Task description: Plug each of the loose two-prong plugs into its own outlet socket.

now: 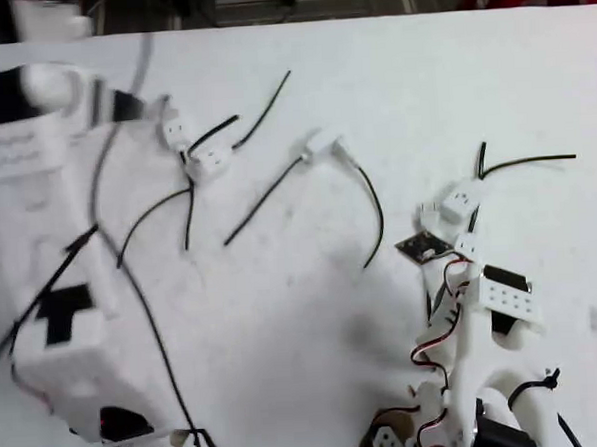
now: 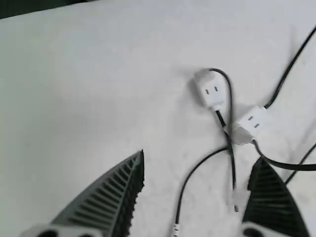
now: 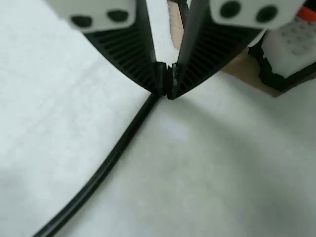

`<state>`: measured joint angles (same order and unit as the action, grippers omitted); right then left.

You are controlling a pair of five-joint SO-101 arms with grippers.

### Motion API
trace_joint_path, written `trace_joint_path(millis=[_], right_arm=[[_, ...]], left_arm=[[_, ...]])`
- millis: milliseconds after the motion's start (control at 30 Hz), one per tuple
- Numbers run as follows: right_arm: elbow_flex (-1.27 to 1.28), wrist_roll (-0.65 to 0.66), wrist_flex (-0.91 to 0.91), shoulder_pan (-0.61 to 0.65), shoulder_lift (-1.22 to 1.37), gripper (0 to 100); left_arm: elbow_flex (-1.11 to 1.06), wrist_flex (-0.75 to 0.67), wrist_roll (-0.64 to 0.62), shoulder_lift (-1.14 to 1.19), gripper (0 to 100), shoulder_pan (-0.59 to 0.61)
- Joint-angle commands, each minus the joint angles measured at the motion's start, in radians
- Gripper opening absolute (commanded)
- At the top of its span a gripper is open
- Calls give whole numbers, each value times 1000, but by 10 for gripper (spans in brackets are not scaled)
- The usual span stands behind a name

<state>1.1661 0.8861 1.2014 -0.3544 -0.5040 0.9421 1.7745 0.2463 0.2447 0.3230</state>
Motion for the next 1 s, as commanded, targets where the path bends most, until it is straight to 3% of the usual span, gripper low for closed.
trace_joint_path(millis=[0,333,567,767,967], right_arm=[[0,3,-21,1,-5,23],[-6,3,-12,41,-5,23],[-152,3,137,54,-7,22],[-405,-5,278,54,-7,23],[-654,-233,312,54,1,32]], left_arm=[[-78,15,17,-200,332,140],[-726,-25,143,-601,330,369],[-1293,-221,124,-776,329,432],[-1714,-531,-29,-909,329,598],[-1978,-686,-2,-972,329,622]])
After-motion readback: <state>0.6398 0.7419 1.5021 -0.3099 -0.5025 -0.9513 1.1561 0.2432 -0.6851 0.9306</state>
